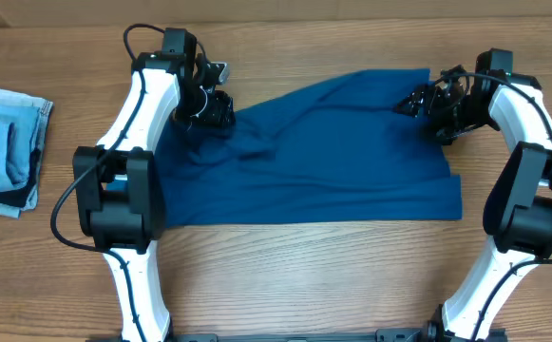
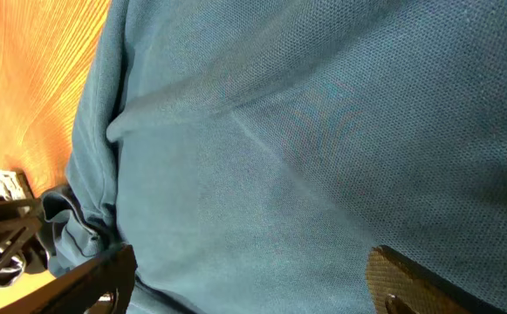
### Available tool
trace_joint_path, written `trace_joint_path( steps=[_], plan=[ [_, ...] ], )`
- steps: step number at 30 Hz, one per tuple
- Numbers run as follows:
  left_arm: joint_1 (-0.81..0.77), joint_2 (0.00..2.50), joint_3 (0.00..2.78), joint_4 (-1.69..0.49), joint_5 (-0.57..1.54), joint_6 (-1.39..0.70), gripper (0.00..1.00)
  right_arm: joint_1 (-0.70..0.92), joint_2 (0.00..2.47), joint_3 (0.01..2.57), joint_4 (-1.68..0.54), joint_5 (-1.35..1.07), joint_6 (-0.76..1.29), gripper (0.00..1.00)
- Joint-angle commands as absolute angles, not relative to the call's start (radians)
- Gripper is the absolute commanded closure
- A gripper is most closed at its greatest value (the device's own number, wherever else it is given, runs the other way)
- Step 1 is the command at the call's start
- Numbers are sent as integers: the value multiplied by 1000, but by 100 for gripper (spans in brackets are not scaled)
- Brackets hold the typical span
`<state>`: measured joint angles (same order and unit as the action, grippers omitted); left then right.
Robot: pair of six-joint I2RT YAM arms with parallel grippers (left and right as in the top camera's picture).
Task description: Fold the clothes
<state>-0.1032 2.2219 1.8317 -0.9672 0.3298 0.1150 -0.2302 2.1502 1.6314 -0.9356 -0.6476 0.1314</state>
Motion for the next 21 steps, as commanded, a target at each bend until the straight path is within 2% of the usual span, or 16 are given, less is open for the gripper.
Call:
trace_joint_path(
  steps=[1,3,7,9,10,12,13,16,21],
  plan=[
    [-107,2246,1826,-963,296,161,43,-231,2130,1645,-936,-657,131,12],
    [-107,2254,1826,-964,297,162,45,-231,2130,1645,-937,-657,131,12],
    [-111,2255,1826,-967,295,171,65,-231,2130,1645,-939,-657,131,12],
    [-111,2255,1826,-975,296,172,69,-231,2130,1645,-945,-657,131,12],
    [-111,2255,1826,-982,295,172,75,-231,2130,1645,-948,-657,132,12],
    [-111,2255,1826,-994,295,173,92,-231,2130,1645,-949,-657,132,12],
    [-110,2255,1826,-1005,289,172,96,-231,2130,1645,-949,-657,132,12],
    [-110,2255,1850,-1080,280,172,96,-231,2130,1645,-949,-657,132,12],
    [-113,2255,2049,-1376,312,173,96,-231,2130,1645,-949,-657,132,12]
  ],
)
